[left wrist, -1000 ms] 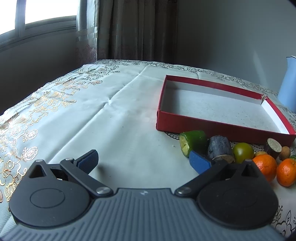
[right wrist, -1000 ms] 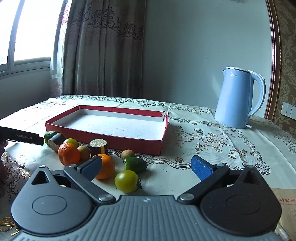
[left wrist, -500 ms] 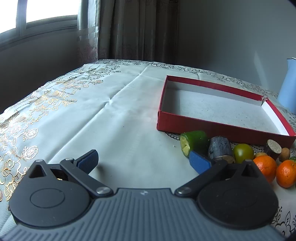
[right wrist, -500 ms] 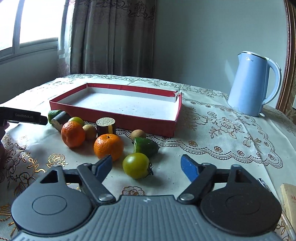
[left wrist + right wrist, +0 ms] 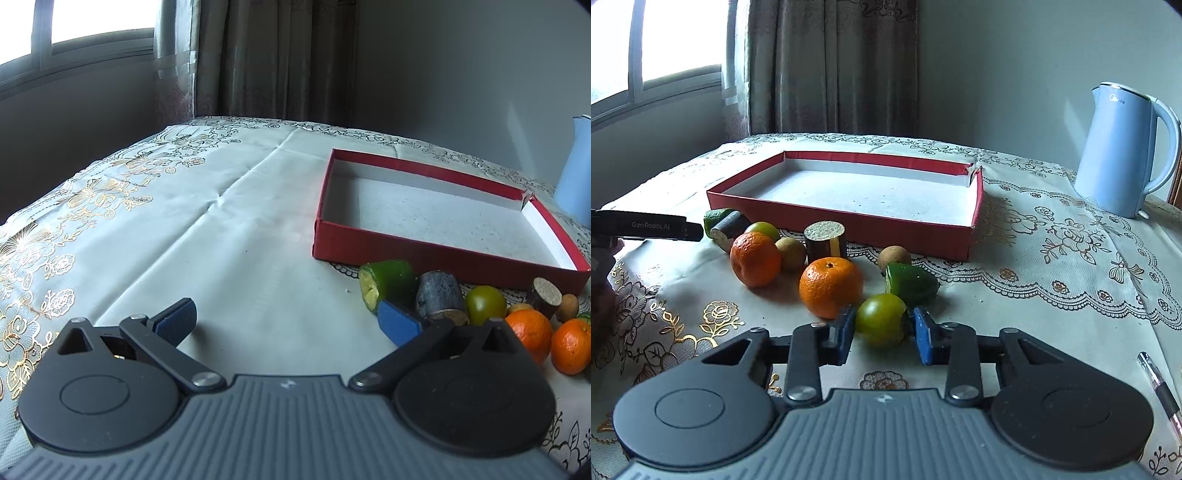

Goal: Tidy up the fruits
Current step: 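Carry the tomato into the red box and open the right gripper, then lower the left gripper onto the mandarin orange and close it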

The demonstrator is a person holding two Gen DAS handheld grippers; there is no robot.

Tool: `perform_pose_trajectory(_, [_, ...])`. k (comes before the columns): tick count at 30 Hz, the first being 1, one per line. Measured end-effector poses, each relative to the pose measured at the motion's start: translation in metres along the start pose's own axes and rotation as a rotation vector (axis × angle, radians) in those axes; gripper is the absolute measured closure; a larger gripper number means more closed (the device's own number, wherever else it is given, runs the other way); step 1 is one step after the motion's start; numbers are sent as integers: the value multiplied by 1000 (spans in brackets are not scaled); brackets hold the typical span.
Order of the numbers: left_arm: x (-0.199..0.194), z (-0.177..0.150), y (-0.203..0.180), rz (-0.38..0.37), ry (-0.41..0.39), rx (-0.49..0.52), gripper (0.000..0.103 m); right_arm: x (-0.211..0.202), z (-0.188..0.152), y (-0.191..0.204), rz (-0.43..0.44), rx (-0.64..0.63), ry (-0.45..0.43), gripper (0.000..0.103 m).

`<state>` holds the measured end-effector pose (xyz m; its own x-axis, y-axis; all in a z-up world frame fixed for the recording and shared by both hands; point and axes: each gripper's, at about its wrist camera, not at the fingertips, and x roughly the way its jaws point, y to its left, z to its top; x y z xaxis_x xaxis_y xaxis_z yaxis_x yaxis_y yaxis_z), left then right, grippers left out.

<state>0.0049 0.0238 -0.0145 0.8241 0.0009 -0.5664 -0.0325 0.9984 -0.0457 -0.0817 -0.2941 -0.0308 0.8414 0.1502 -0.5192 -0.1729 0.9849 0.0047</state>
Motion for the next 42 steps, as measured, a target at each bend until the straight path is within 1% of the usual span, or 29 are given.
perform_pose_trajectory(6, [0,0,0,0,1,1,0,-9,0,-2,-4,24,-26,70])
perform_pose_trajectory(9, [0,0,-1,-3,3,4,0,-23,16,-8,-13,35,-87,70])
perform_pose_trajectory(11, [0,-1,-1,-4,4,8,0,-23,34,-13,-31,26,-121,70])
perform_pose_trajectory(13, [0,-1,0,-4,4,5,0,-10,56,-18,-26,21,-135,70])
perform_pose_trajectory(17, [0,-1,1,-3,4,-3,0,35,88,-24,15,41,-103,70])
perform_pose_trajectory(20, [0,0,1,-5,4,-3,0,64,99,-24,-7,36,-83,70])
perform_pose_trajectory(22, [0,0,1,-7,5,-1,0,82,102,-26,4,40,-34,70])
perform_pose_trajectory(23, [0,0,1,-8,5,0,0,87,102,-26,-4,44,-25,70])
perform_pose_trajectory(25, [-1,0,1,-10,4,1,0,95,97,-25,-50,22,-20,67])
perform_pose_trajectory(27, [-1,0,1,-14,4,0,0,91,92,-29,-67,47,-32,58])
perform_pose_trajectory(28, [0,0,1,-20,3,1,0,84,89,-32,-60,71,-52,55])
perform_pose_trajectory(29, [-1,0,1,-31,-1,2,0,75,86,-36,-49,93,-77,46])
perform_pose_trajectory(30, [-2,0,1,-44,-10,2,0,62,81,-40,-46,118,-107,34])
perform_pose_trajectory(32, [-6,0,2,-80,-30,4,0,41,69,-47,-72,140,-149,23])
perform_pose_trajectory(34, [-8,-1,-1,-111,-41,18,0,23,53,-56,-113,143,-169,23])
perform_pose_trajectory(38, [-19,-3,-18,-141,-91,88,0,11,22,-74,-180,172,-145,23])
perform_pose_trajectory(40, [-28,-4,-29,-176,-108,121,0,9,14,-82,-173,211,-141,23])
perform_pose_trajectory(42, [-38,-7,-44,-215,-128,165,0,6,13,-85,-168,225,-178,22])
